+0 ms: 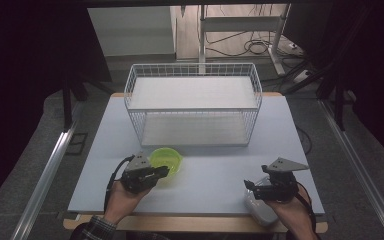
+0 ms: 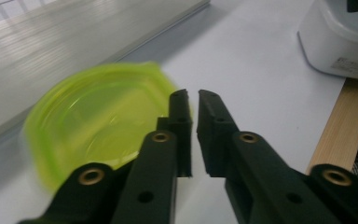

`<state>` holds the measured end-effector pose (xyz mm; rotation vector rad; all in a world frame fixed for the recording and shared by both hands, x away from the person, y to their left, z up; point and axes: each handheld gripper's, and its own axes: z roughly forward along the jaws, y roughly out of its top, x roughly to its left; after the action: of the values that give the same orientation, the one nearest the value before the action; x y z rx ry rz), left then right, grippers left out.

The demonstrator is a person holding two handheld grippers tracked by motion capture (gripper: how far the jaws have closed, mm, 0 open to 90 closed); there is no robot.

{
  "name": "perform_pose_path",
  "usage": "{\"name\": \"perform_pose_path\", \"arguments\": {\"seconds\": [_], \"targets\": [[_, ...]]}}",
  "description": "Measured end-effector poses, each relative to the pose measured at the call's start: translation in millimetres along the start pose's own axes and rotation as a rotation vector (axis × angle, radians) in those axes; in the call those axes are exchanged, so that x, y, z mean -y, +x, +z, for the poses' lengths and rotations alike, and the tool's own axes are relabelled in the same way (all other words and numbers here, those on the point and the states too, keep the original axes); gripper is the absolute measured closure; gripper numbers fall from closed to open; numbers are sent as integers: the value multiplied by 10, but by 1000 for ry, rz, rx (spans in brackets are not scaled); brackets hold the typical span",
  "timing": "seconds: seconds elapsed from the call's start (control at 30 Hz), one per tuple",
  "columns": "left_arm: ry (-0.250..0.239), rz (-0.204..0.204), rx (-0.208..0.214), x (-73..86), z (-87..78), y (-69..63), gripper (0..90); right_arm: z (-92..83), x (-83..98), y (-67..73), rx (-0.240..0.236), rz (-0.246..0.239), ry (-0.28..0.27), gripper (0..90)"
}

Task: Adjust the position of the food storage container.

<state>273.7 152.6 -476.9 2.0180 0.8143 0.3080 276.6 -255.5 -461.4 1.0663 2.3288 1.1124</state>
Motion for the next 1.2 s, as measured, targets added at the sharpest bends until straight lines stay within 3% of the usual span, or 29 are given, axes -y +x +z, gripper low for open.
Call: {"name": "perform_pose_path", "arguments": {"seconds": [0.2,0.47,0.6,0.63,0.7,0.87,1.03,1.07,1.1,1.17,1.2], "targets": [[22,6,57,-200,247,29,898,-1,-1,10,9,-19,4,183],[48,11,33,-297,470,54,898,-20,-5,15,25,-32,-4,190],[83,-1,36,-304,583,61,898,-23,-4,21,28,-40,-6,191],[110,12,17,-300,622,42,898,-23,-4,23,28,-41,-6,191],[133,23,-16,-287,638,36,899,-23,-3,24,28,-40,-6,193],[125,17,-43,-297,576,76,899,-25,-1,25,33,-44,-8,195],[137,-5,-94,-248,514,203,900,-27,2,21,33,-40,-8,198],[125,-16,-74,-224,512,244,900,-27,2,21,33,-40,-8,198],[114,-57,-57,-211,507,268,899,-27,3,21,33,-40,-7,198],[91,-50,-43,-241,485,234,899,-27,2,21,34,-42,-8,199],[75,-42,-11,-288,488,167,899,-24,2,19,34,-41,-7,199]]}}
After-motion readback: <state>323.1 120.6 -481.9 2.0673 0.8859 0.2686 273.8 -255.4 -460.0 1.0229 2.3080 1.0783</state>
